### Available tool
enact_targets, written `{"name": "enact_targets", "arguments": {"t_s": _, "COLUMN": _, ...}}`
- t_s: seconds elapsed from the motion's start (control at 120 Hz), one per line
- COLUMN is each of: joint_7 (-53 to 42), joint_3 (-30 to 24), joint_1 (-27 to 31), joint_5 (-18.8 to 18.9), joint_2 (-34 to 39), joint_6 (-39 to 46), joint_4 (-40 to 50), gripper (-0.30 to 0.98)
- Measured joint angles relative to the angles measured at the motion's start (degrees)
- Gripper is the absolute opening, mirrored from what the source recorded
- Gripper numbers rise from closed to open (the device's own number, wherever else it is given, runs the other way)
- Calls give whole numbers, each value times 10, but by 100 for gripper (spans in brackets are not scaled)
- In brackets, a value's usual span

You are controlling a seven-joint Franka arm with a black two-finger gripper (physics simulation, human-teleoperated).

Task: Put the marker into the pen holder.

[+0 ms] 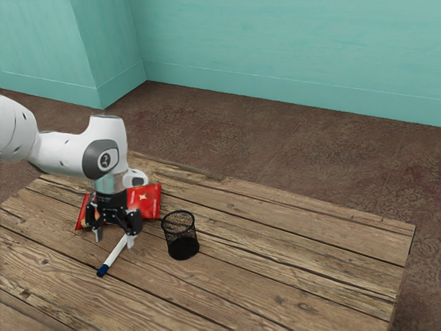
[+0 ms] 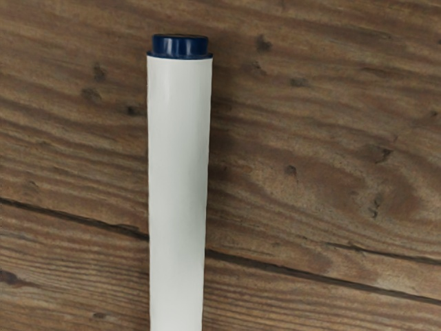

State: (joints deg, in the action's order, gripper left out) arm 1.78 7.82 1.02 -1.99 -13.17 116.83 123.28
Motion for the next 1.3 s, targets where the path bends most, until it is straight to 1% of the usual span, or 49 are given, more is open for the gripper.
{"name": "enact_targets", "arguments": {"t_s": 0.292, "joint_7": -21, "joint_3": 1, "joint_1": 12, "joint_5": -6, "joint_2": -26, "joint_6": 15, "joint_4": -11, "gripper": 69}}
{"name": "enact_targets", "arguments": {"t_s": 0.575, "joint_7": -39, "joint_3": 1, "joint_1": 18, "joint_5": -7, "joint_2": -68, "joint_6": 18, "joint_4": -53, "gripper": 69}}
{"name": "enact_targets", "arguments": {"t_s": 0.792, "joint_7": -51, "joint_3": 1, "joint_1": 25, "joint_5": -12, "joint_2": -77, "joint_6": 19, "joint_4": -56, "gripper": 68}}
{"name": "enact_targets", "arguments": {"t_s": 0.975, "joint_7": -57, "joint_3": 1, "joint_1": 23, "joint_5": -15, "joint_2": -73, "joint_6": 19, "joint_4": -53, "gripper": 47}}
{"name": "enact_targets", "arguments": {"t_s": 1.083, "joint_7": -60, "joint_3": 1, "joint_1": 23, "joint_5": -15, "joint_2": -73, "joint_6": 19, "joint_4": -53, "gripper": 38}}
{"name": "enact_targets", "arguments": {"t_s": 1.3, "joint_7": -66, "joint_3": 1, "joint_1": 24, "joint_5": -15, "joint_2": -73, "joint_6": 19, "joint_4": -53, "gripper": 11}}
